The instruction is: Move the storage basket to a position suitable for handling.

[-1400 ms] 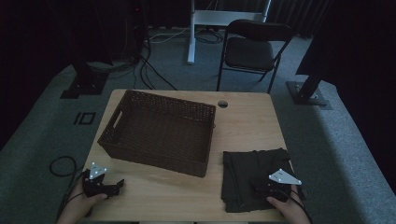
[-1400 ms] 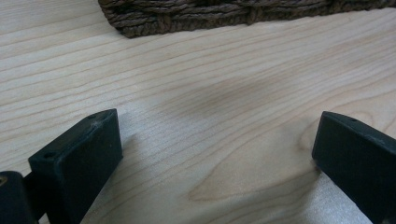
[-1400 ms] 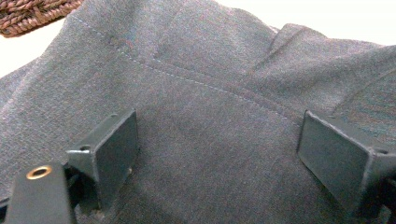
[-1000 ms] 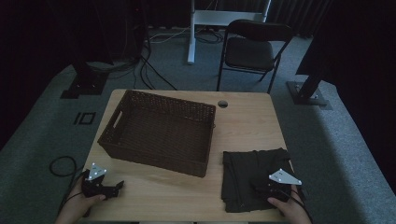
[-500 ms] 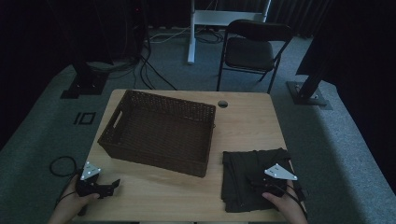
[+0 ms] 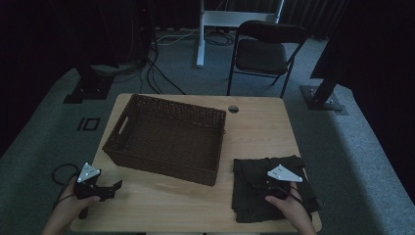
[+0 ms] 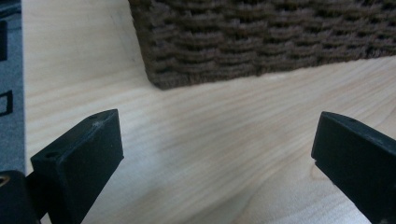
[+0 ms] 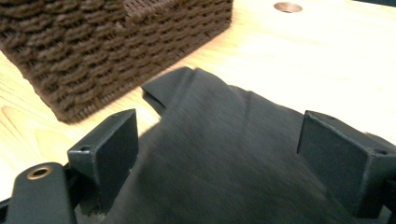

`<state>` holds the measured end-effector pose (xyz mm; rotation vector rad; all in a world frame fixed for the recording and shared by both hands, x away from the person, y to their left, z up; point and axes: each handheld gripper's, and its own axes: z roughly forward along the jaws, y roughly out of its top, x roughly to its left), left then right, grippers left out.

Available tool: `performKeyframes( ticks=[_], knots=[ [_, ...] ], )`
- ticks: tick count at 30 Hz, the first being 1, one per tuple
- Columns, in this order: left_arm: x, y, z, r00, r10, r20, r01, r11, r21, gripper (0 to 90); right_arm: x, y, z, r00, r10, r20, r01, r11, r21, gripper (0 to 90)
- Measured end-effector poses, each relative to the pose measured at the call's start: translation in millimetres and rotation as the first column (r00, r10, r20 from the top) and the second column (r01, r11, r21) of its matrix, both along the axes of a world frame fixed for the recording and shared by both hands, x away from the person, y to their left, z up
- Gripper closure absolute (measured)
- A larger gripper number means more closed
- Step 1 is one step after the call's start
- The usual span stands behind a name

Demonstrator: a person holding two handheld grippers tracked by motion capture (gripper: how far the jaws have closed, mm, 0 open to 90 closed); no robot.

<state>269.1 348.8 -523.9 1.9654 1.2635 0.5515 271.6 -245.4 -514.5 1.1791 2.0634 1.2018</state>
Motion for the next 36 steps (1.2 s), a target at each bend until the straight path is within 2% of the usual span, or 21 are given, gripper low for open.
performKeyframes(
  ticks=[7, 13, 15, 19, 22, 26, 30, 36],
  knots=[
    [6.5, 6.3, 14.5, 0.9994, 0.001, 0.034, -0.001, 0.9999, -0.015, 2.4, 7.9, 18.3, 2.2, 0.9995, 0.03, 0.007, -0.03, 0.999, 0.01, 12.3],
    [12.3, 7.1, 25.8, 0.9978, -0.017, 0.064, 0.019, 0.9995, -0.026, 2.4, 13.2, 29.8, 7.3, 0.9992, 0.037, 0.01, -0.038, 0.998, 0.05, 12.3],
    [12.7, 7.2, 31.1, 0.9964, -0.032, 0.078, 0.034, 0.999, -0.03, 2.4, 14.7, 33.2, 9.2, 0.9991, 0.041, 0.011, -0.041, 0.998, 0.056, 12.3],
    [13.4, 7.5, 44.8, 0.9927, -0.016, 0.12, 0.019, 0.9996, -0.02, 2.4, 17.7, 39.2, 13.3, 0.9987, 0.048, 0.018, -0.049, 0.997, 0.064, 12.3],
    [16.1, 8.1, 55.1, 0.989, -0.017, 0.147, 0.023, 0.9991, -0.035, 2.5, 21.2, 42.1, 16.1, 0.9987, 0.047, 0.018, -0.048, 0.995, 0.089, 12.3],
    [21.8, 8.9, 64.6, 0.9867, -0.03, 0.16, 0.041, 0.9971, -0.064, 2.4, 26.6, 45.5, 23.4, 0.9988, 0.04, 0.029, -0.043, 0.993, 0.107, 12.3],
    [27.4, 7.1, 69.4, 0.9864, -0.024, 0.163, 0.033, 0.9982, -0.051, 2.4, 30.2, 49.5, 30.0, 0.9982, 0.044, 0.04, -0.048, 0.993, 0.106, 12.3],
    [39.0, 4.6, 75.4, 0.9859, -0.032, 0.164, 0.045, 0.9961, -0.076, 2.4, 34.3, 56.8, 37.2, 0.9972, 0.057, 0.048, -0.062, 0.993, 0.103, 12.3]
  ],
)
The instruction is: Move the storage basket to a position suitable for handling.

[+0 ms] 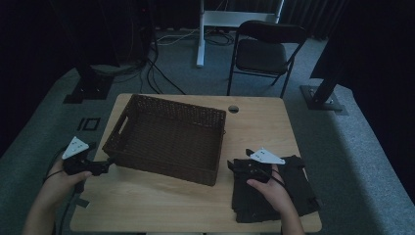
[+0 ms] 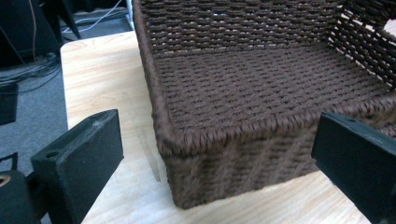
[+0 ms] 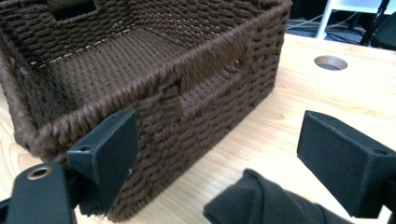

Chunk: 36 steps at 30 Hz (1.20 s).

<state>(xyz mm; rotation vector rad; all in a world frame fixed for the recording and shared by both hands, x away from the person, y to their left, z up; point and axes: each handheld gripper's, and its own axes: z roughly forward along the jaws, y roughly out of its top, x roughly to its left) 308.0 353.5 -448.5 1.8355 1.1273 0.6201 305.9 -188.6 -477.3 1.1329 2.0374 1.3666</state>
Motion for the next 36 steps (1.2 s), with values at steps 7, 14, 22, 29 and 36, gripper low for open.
performKeyframes(
  ticks=[7, 14, 22, 29, 36],
  knots=[
    [21.8, 3.3, 0.2, 0.9995, 0.027, -0.017, -0.027, 0.9996, -0.01, 2.5, 5.5, 9.7, 8.3, 0.9999, 0.0, 0.011, -0.001, 1.0, 0.023, 12.3],
    [33.8, 6.4, 0.8, 0.9991, 0.033, -0.025, -0.034, 0.9985, -0.042, 2.5, 11.9, 19.0, 9.2, 1.0, 0.007, 0.006, -0.007, 1.0, 0.03, 12.3],
    [53.2, 12.2, 0.7, 0.9988, 0.038, -0.03, -0.039, 0.9981, -0.047, 2.5, 20.2, 31.9, 10.5, 0.9999, 0.014, 0.006, -0.014, 0.999, 0.041, 12.3],
    [64.2, 6.7, -6.9, 0.9986, 0.02, -0.048, -0.022, 0.9987, -0.047, 2.5, 26.9, 48.3, 7.6, 1.0, 0.006, 0.006, -0.006, 1.0, 0.031, 12.3],
    [73.8, 2.2, -12.7, 0.9948, 0.052, -0.087, -0.055, 0.9982, -0.025, 7.8, 31.3, 60.9, 4.5, 1.0, -0.005, 0.0, 0.005, 1.0, 0.02, 12.3]
  ],
)
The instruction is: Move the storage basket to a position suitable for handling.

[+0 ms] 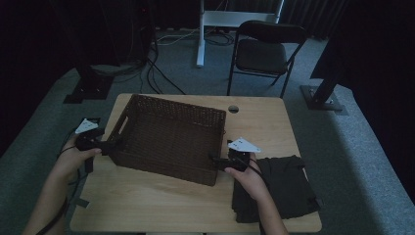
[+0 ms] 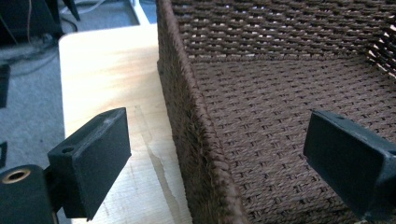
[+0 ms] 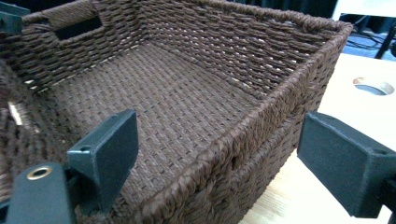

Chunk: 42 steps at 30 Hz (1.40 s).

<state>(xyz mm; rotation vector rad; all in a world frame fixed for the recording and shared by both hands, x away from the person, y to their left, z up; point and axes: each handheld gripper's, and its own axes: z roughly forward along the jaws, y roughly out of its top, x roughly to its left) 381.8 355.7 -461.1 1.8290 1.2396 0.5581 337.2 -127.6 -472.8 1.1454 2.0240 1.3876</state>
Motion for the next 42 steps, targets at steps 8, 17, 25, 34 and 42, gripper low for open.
performKeyframes(
  ticks=[8, 17, 25, 34, 42],
  knots=[
    [4.6, -1.3, -5.6, 0.9994, 0.025, -0.024, -0.026, 0.9989, -0.038, 18.4, 2.4, 8.9, -6.0, 0.998, -0.061, -0.014, 0.061, 0.998, -0.023, 19.5],
    [0.0, -6.7, -4.6, 0.9902, 0.063, -0.125, -0.072, 0.9951, -0.068, 45.9, -1.5, 15.3, -8.4, 0.9968, -0.079, 0.0, 0.079, 0.995, -0.064, 34.5],
    [-7.8, -17.9, -2.2, 0.9866, 0.156, -0.048, -0.156, 0.9877, -0.01, 65.9, -6.2, 20.4, -5.7, 0.9902, -0.132, -0.046, 0.129, 0.99, -0.059, 45.9],
    [-15.9, -21.7, -2.3, 0.9701, 0.233, -0.067, -0.236, 0.9706, -0.044, 73.0, -9.0, 25.0, -3.5, 0.9789, -0.198, -0.05, 0.194, 0.977, -0.084, 54.9],
    [-32.7, -26.6, -1.6, 0.9592, 0.275, -0.066, -0.277, 0.9605, -0.026, 73.3, -7.9, 23.6, -2.5, 0.9801, -0.192, -0.049, 0.187, 0.977, -0.098, 58.5]
  ],
)
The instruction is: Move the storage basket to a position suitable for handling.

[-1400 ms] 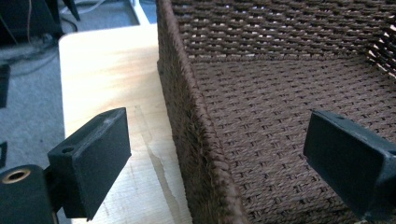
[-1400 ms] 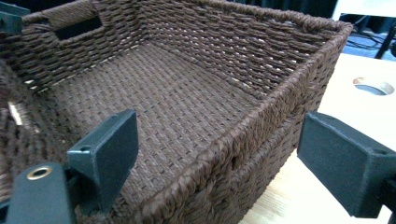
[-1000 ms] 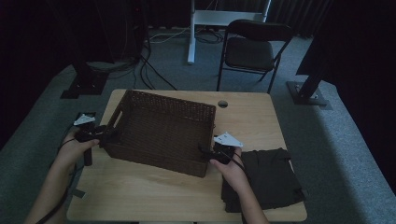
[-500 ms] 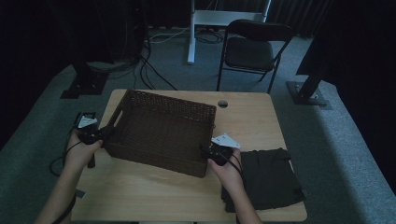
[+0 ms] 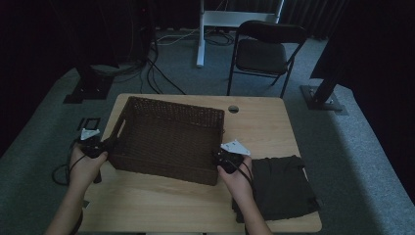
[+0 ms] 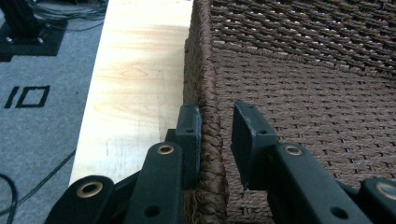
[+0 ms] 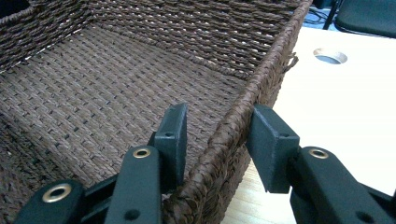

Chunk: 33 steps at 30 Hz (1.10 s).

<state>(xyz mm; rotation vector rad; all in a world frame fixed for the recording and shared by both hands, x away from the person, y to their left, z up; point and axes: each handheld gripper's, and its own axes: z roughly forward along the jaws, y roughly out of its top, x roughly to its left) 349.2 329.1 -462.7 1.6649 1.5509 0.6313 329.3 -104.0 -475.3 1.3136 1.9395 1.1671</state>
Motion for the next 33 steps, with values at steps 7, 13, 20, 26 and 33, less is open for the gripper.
performKeyframes(
  ticks=[7, 13, 20, 26, 33],
  knots=[
    [-13.6, -2.7, -0.1, 0.9996, 0.029, -0.003, -0.029, 0.9996, -0.008, 73.3, 2.5, -2.8, 1.0, 0.9994, 0.033, 0.0, -0.033, 0.999, -0.019, 59.2],
    [-24.1, -3.4, -2.4, 0.999, 0.042, 0.011, -0.042, 0.998, -0.048, 73.0, 4.2, -6.3, 1.8, 0.9982, 0.06, -0.004, -0.06, 0.998, -0.032, 59.5],
    [-32.5, -6.4, -0.1, 0.9991, 0.043, -0.004, -0.043, 0.999, -0.009, 75.0, 3.1, -7.9, 2.4, 0.9967, 0.082, -0.005, -0.082, 0.996, -0.047, 60.0],
    [-41.9, -6.8, 0.4, 0.9985, 0.054, -0.01, -0.054, 0.9985, 0.005, 75.4, -0.6, -7.9, 3.1, 0.9956, 0.093, -0.011, -0.093, 0.994, -0.054, 60.2],
    [-51.5, -10.4, 2.5, 0.9984, 0.052, -0.023, -0.051, 0.9973, 0.053, 75.3, -8.2, -9.7, 2.4, 0.995, 0.099, -0.012, -0.099, 0.994, -0.041, 60.3]
  ],
)
